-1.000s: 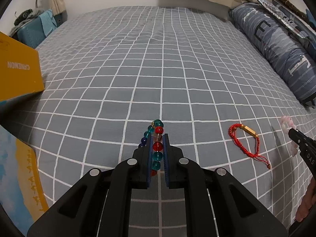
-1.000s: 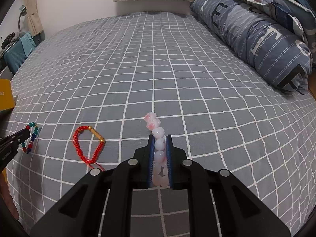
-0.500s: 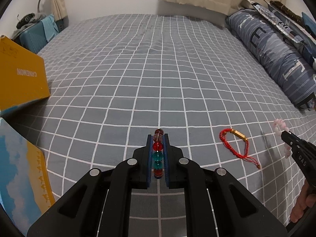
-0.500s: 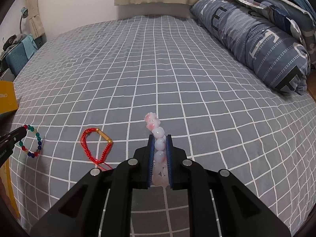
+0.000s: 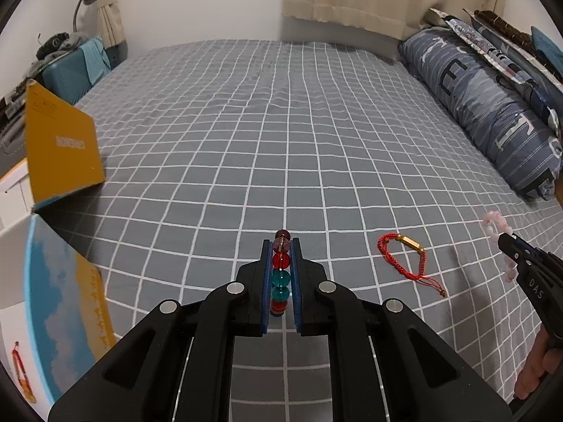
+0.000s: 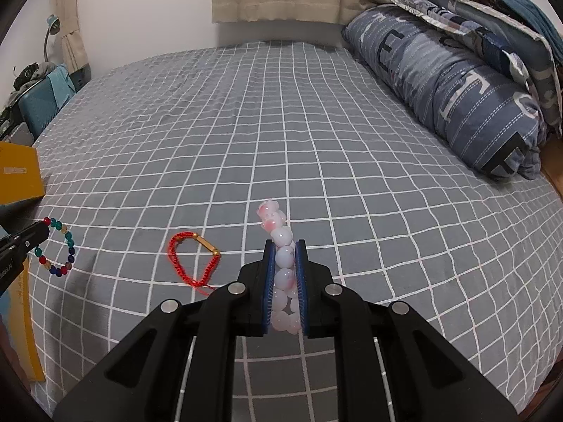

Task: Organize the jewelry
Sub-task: 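Lift both bracelets and carry them over the white box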

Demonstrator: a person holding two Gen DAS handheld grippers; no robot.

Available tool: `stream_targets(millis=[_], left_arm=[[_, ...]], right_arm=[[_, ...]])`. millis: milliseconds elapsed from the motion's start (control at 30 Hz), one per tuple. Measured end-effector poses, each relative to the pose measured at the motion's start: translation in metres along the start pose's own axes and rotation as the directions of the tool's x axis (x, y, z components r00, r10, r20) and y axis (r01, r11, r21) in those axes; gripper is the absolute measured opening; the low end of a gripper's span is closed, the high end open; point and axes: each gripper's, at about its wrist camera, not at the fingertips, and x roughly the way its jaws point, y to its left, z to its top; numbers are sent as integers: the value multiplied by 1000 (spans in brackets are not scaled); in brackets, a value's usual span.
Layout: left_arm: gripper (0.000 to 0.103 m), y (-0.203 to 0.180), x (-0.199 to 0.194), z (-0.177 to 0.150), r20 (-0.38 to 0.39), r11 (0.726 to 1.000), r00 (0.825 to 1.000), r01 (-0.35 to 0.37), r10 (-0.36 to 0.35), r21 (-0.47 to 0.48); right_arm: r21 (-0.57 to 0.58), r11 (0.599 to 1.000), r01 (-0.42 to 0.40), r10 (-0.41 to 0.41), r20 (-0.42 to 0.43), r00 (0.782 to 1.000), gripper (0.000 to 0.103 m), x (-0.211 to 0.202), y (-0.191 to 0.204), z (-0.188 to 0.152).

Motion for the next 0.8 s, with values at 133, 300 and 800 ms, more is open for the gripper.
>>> stream_targets(millis=[133, 300, 800], left_arm=[[9, 2, -16, 2, 17, 1000, 1000, 1, -1, 0], [9, 7, -39, 4, 36, 1000, 999, 1, -1, -5], [9, 58, -112, -10, 79, 995, 994, -76, 80, -60]], right_arm=[[-8, 1000, -8, 8, 12, 1000, 11, -12, 6, 3], [-21, 1000, -22, 23, 29, 999, 11, -29, 17, 6], [-85, 991, -98, 105, 82, 991, 11, -97, 85, 5]])
